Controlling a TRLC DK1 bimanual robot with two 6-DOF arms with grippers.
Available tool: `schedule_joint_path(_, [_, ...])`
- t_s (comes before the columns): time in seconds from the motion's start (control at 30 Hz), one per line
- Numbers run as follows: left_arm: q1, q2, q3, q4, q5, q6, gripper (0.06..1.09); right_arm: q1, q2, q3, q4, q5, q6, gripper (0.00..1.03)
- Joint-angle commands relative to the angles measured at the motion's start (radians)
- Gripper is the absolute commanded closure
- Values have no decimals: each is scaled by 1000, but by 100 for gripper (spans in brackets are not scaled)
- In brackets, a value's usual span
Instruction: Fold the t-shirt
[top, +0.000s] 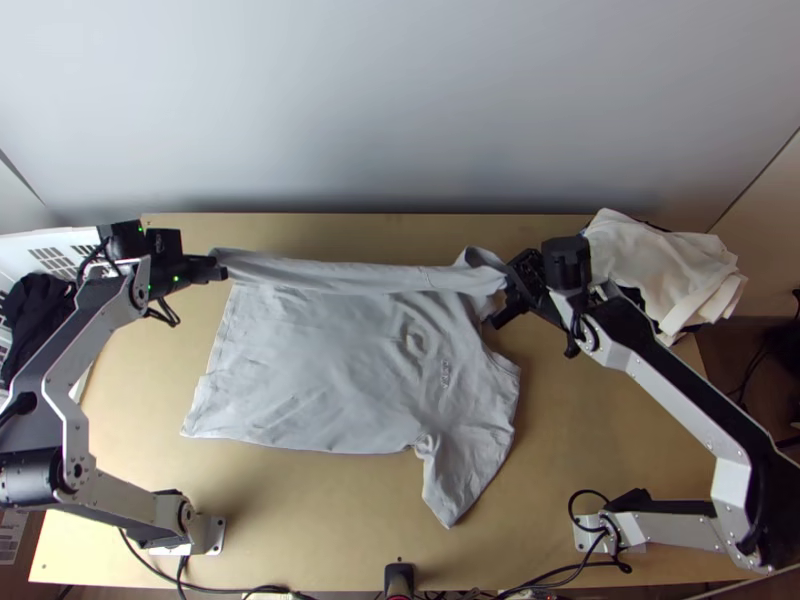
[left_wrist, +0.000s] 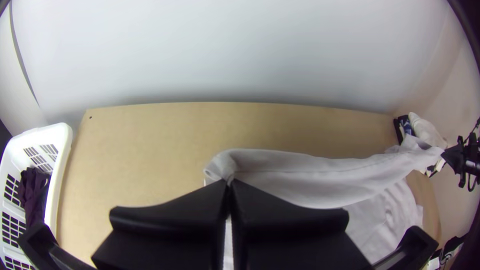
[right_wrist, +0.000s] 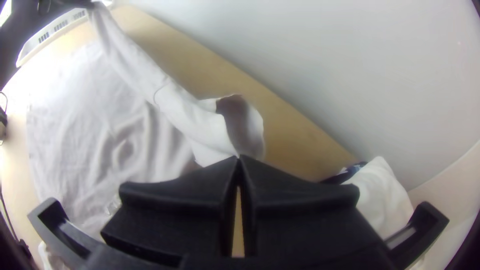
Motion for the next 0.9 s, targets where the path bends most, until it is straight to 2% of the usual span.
schedule_joint_path(0.0, [-7,-78,-95,0,0,2,105,19,-62,-39,-45,-12,26,100])
schedule_joint_path(0.87, [25,-203,-320,0,0,91,105,131,-148,-178,-203,-77,35,100])
